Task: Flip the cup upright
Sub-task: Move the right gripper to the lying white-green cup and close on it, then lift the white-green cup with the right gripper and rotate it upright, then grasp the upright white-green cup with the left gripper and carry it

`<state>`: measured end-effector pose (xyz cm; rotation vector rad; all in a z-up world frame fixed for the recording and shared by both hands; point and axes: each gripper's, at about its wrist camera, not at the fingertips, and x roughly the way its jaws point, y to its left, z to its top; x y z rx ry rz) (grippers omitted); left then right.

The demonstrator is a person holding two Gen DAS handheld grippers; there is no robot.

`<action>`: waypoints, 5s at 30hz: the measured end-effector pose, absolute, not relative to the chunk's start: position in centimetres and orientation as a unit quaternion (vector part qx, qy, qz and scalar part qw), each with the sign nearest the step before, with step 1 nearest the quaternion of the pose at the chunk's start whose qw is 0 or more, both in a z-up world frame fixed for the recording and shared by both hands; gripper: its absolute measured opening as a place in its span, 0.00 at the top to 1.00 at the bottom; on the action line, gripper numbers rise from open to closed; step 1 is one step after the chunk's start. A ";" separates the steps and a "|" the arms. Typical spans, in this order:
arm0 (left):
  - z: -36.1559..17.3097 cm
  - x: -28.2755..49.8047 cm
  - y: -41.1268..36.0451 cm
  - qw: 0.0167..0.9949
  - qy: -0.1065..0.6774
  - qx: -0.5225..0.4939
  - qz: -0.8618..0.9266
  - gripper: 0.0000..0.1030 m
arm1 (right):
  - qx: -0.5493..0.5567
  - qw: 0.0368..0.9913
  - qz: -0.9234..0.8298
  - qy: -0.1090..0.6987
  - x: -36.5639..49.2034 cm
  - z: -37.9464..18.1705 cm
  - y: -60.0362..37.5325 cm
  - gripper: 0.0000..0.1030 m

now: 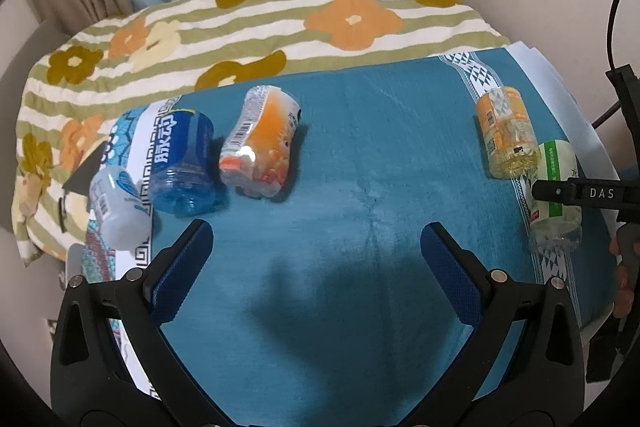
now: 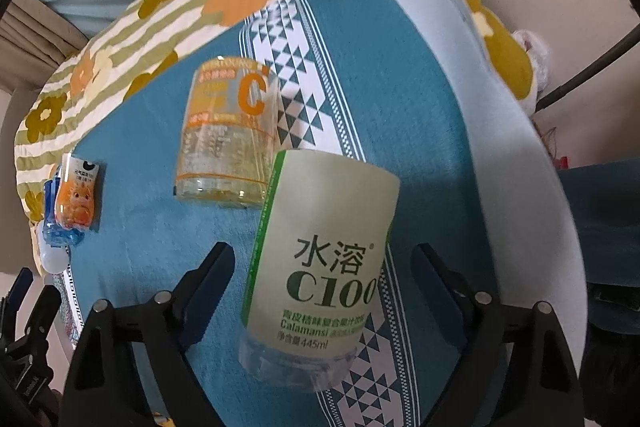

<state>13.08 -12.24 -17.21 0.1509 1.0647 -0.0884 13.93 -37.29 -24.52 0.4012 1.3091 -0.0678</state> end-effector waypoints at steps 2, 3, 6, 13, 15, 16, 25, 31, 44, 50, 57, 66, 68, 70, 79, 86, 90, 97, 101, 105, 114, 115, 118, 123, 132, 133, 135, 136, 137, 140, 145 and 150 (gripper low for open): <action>-17.4 13.2 -12.2 0.857 0.509 0.070 -0.038 0.00 | 0.194 0.766 -0.029 0.612 14.1 -24.9 -37.5 0.21; -17.4 13.2 -12.2 0.857 0.510 0.069 -0.037 0.00 | 0.197 0.763 -0.028 0.615 14.2 -25.1 -37.5 0.28; -17.4 13.2 -12.1 0.857 0.510 0.070 -0.031 0.00 | 0.207 0.758 -0.022 0.619 14.3 -25.4 -37.6 0.40; -17.2 13.0 -11.5 0.858 0.509 0.067 -0.026 0.00 | 0.215 0.757 -0.021 0.616 14.2 -25.3 -37.6 0.41; -17.0 12.8 -11.3 0.859 0.507 0.068 -0.026 0.00 | 0.216 0.759 -0.022 0.614 14.0 -25.0 -37.6 0.41; -17.0 12.7 -11.2 0.859 0.507 0.068 -0.025 0.00 | 0.216 0.760 -0.021 0.613 13.9 -24.8 -37.5 0.41; -15.9 10.8 -8.4 0.864 0.499 0.058 -0.020 0.00 | 0.208 0.767 -0.010 0.607 11.6 -22.5 -35.1 0.42; -15.1 9.0 -5.3 0.869 0.492 0.048 -0.012 0.00 | 0.189 0.763 0.031 0.617 9.9 -21.8 -30.0 0.42; -15.4 5.2 4.9 0.869 0.494 0.013 0.029 0.00 | 0.134 0.756 0.106 0.632 9.4 -23.0 -16.1 0.42; -16.2 4.4 8.0 0.865 0.500 0.003 0.041 0.00 | 0.100 0.754 0.110 0.639 9.9 -24.0 -12.1 0.42; -17.1 4.0 9.5 0.861 0.507 -0.003 0.043 0.00 | 0.051 0.761 0.086 0.642 10.2 -24.9 -9.4 0.40; -17.3 3.8 9.9 0.860 0.508 -0.007 0.044 0.00 | 0.072 0.761 0.071 0.641 10.3 -25.5 -9.4 0.27; -17.2 3.8 9.9 0.860 0.508 -0.007 0.043 0.00 | 0.082 0.761 0.069 0.640 10.5 -25.3 -9.3 0.20; -17.2 3.8 9.8 0.860 0.509 -0.007 0.044 0.00 | 0.095 0.763 0.073 0.636 10.5 -25.1 -9.9 0.18; -15.0 4.8 8.0 0.861 0.508 0.002 0.031 0.00 | 0.099 0.786 0.094 0.603 9.3 -22.1 -12.3 0.01; -13.5 7.5 2.7 0.843 0.536 0.033 -0.012 0.00 | 0.075 0.812 0.108 0.569 7.2 -19.5 -16.5 0.01; -13.5 8.9 -1.6 0.824 0.561 0.053 -0.049 0.00 | 0.038 0.826 0.097 0.554 5.7 -18.7 -19.3 0.01; -16.7 10.8 -7.1 0.770 0.630 0.062 -0.081 0.00 | -0.006 0.852 0.062 0.520 3.6 -19.0 -24.3 0.01; -19.2 11.6 -9.1 0.736 0.669 0.064 -0.076 0.00 | 0.004 0.859 0.057 0.509 3.0 -19.8 -26.7 0.01; -21.2 12.2 -10.4 0.716 0.693 0.060 -0.058 0.00 | 0.028 0.860 0.063 0.506 3.0 -20.8 -28.5 0.00; -24.6 12.8 -10.6 0.684 0.727 0.048 -0.014 0.03 | 0.014 0.863 0.077 0.499 3.6 -22.4 -30.3 0.00; -24.8 12.8 -10.4 0.681 0.731 0.044 -0.010 0.05 | 0.017 0.863 0.078 0.499 3.7 -22.6 -30.5 0.00; -25.5 12.9 -9.8 0.673 0.739 0.028 -0.002 0.10 | 0.031 0.859 0.083 0.504 4.1 -23.2 -30.9 0.00; -26.1 13.0 -9.5 0.670 0.742 0.018 -0.001 0.12 | 0.045 0.854 0.089 0.510 4.6 -23.9 -31.1 0.00; -26.5 13.2 -10.1 0.670 0.742 0.006 -0.016 0.36 | 0.049 0.855 0.092 0.508 4.9 -23.8 -31.0 0.00; -26.4 13.1 -10.0 0.671 0.741 0.005 -0.017 0.36 | 0.049 0.855 0.092 0.508 4.9 -23.8 -31.0 0.00; -25.9 12.8 -9.4 0.674 0.739 0.001 -0.020 0.36 | 0.051 0.856 0.093 0.506 4.9 -23.6 -31.1 0.00; -25.6 12.6 -9.4 0.677 0.736 -0.001 -0.022 0.36 | 0.051 0.857 0.094 0.504 4.9 -23.5 -31.1 0.00; -25.2 12.3 -9.2 0.680 0.733 -0.004 -0.024 0.36 | 0.051 0.857 0.094 0.503 4.9 -23.3 -31.2 0.00; -23.8 11.9 -8.7 0.693 0.720 -0.016 -0.030 0.37 | 0.052 0.860 0.096 0.499 4.8 -22.7 -31.0 0.00; -20.6 10.8 -8.1 0.735 0.676 -0.038 -0.043 0.37 | 0.050 0.867 0.104 0.486 4.4 -21.4 -30.4 0.00; -18.0 9.2 -7.8 0.816 0.574 -0.036 -0.049 0.37 | 0.034 0.875 0.107 0.472 4.1 -20.6 -29.7 0.00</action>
